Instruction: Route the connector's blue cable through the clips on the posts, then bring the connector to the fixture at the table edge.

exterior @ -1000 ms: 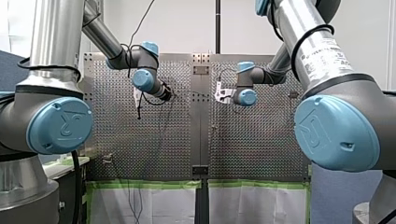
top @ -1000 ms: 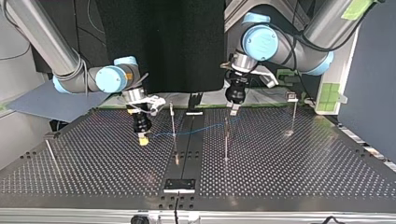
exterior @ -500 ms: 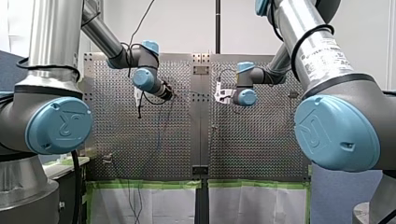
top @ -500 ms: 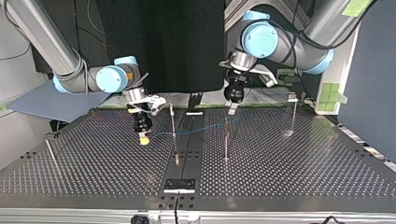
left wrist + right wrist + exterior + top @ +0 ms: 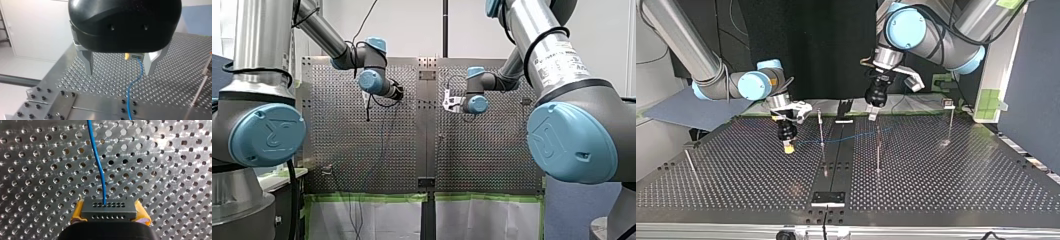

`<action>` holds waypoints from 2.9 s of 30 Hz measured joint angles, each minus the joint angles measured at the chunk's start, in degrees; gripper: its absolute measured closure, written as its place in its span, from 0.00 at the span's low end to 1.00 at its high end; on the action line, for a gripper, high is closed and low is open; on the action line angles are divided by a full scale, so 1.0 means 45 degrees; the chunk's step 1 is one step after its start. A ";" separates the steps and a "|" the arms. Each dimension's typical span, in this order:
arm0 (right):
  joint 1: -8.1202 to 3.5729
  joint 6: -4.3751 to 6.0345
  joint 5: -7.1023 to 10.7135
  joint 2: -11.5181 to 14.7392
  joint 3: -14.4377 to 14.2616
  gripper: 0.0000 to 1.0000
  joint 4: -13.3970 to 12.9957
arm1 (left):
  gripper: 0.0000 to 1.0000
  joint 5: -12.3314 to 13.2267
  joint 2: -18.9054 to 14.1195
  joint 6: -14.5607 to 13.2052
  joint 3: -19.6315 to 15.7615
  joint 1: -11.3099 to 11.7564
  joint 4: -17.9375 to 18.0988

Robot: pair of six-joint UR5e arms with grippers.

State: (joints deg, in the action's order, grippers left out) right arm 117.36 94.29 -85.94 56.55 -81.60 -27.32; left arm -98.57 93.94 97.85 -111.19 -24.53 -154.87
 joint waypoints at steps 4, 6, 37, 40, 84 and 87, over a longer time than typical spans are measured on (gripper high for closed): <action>-0.0023 -0.0110 -0.0192 -0.0004 0.0006 1.00 0.0132 | 0.00 -0.0413 0.0057 0.0052 0.0021 -0.0424 0.0426; -0.0029 -0.0134 -0.0243 -0.0004 0.0006 1.00 0.0149 | 0.00 -0.0654 0.0110 0.0074 0.0044 -0.0666 0.0666; 0.0026 -0.0150 -0.0280 -0.0022 0.0003 1.00 0.0062 | 0.00 -0.4078 0.2977 -0.2211 0.1982 -0.1872 0.0893; 0.0041 -0.0150 -0.0272 -0.0020 0.0004 1.00 0.0069 | 0.00 -0.4393 0.3013 -0.2011 0.1981 -0.1864 0.0885; 0.0027 -0.0150 -0.0264 -0.0028 0.0001 1.00 0.0072 | 0.00 -0.8167 0.4382 -0.1974 0.3615 -0.3127 0.1338; 0.0012 -0.0150 -0.0261 -0.0024 0.0002 1.00 0.0064 | 0.00 -0.8207 0.4427 -0.2037 0.3907 -0.3084 0.1246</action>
State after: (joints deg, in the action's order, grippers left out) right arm 117.42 93.62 -87.11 56.44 -81.59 -27.03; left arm -135.50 113.87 88.68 -93.61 -38.41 -149.27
